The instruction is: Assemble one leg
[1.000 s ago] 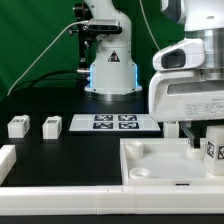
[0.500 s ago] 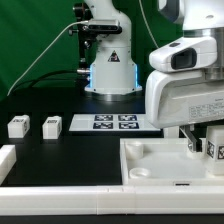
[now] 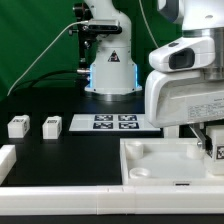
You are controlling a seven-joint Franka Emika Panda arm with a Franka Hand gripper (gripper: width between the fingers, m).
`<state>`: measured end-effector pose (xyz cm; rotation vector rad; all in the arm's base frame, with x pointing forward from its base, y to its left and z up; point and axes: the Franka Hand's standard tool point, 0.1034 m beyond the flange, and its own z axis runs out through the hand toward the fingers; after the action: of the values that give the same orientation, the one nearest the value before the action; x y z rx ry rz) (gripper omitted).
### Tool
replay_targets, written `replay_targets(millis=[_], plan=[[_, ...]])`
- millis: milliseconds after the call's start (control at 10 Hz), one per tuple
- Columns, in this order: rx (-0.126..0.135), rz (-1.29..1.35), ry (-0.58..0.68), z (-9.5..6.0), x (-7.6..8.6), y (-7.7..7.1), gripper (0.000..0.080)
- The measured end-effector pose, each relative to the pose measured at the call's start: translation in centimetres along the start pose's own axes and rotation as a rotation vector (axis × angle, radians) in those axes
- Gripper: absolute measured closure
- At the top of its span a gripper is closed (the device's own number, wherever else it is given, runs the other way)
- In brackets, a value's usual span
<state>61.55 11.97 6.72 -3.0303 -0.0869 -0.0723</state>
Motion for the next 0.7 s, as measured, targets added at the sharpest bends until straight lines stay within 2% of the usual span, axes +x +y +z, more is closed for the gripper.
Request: replay_targets(millis=[100, 700], plan=[[0.001, 0.056, 0.0, 0.0, 0.0, -0.01, 0.0505], [0.025, 0.787, -0.007, 0.02, 0.01, 0.16, 0.0504]])
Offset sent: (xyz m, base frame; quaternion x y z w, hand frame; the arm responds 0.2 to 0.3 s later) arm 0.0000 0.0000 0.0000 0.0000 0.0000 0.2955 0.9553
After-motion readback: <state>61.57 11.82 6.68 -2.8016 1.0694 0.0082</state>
